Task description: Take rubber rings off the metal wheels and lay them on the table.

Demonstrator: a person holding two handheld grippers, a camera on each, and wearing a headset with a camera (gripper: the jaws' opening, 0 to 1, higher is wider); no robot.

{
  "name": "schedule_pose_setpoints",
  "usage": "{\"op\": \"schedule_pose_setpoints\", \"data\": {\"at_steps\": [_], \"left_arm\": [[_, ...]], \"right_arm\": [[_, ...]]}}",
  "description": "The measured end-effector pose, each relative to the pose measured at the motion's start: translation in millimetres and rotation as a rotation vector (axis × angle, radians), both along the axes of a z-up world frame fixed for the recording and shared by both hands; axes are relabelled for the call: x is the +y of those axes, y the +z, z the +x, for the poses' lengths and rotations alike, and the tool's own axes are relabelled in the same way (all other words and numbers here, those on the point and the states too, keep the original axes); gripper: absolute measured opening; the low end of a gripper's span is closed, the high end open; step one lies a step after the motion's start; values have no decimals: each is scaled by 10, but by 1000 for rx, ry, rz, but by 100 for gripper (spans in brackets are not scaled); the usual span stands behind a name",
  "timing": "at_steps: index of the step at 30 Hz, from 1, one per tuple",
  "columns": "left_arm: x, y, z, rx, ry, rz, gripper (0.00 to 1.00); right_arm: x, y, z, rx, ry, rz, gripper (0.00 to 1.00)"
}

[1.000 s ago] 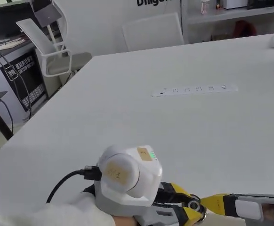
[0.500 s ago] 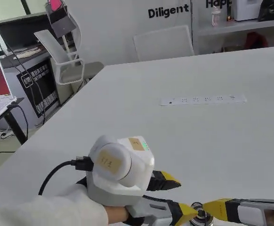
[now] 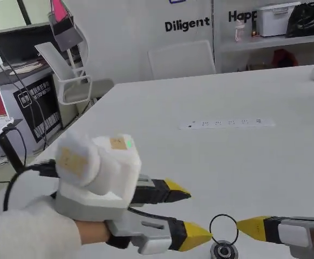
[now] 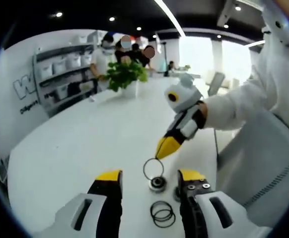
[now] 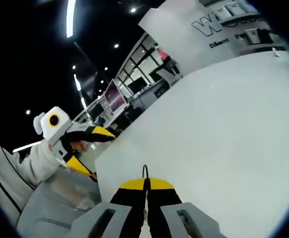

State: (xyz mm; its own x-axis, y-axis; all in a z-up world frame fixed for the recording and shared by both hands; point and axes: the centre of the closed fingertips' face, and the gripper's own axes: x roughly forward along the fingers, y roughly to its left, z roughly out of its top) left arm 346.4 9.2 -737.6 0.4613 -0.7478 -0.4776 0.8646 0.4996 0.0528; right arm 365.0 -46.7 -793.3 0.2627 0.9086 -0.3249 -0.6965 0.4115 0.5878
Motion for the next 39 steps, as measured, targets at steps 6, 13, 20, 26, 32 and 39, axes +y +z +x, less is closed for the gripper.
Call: {"op": "schedule_pose_setpoints", "data": {"at_steps": [6,13,20,26,32,39], "left_arm": [[368,239,-72,-44,60,-22,57],[837,430,-174,-107,149,-38,68],[1112,397,-405,-114,213,-35,74],[1166,258,-615,-77,240,-47,80],[1205,150,-746,-53,262,-32,83],[1226,149,-771,-73,310,-57,95]], "right_arm": [[-106,115,-33,-32,-7,-18,0],[-152,236,-107,-60,-14,-25,0],[-79,353,-142,-77,0,-13,0],[65,429,-167,-89,44,-8,0],[228,392,-198,-85,99,-17,0],[356,108,-200,-83,148,-116,0]]}}
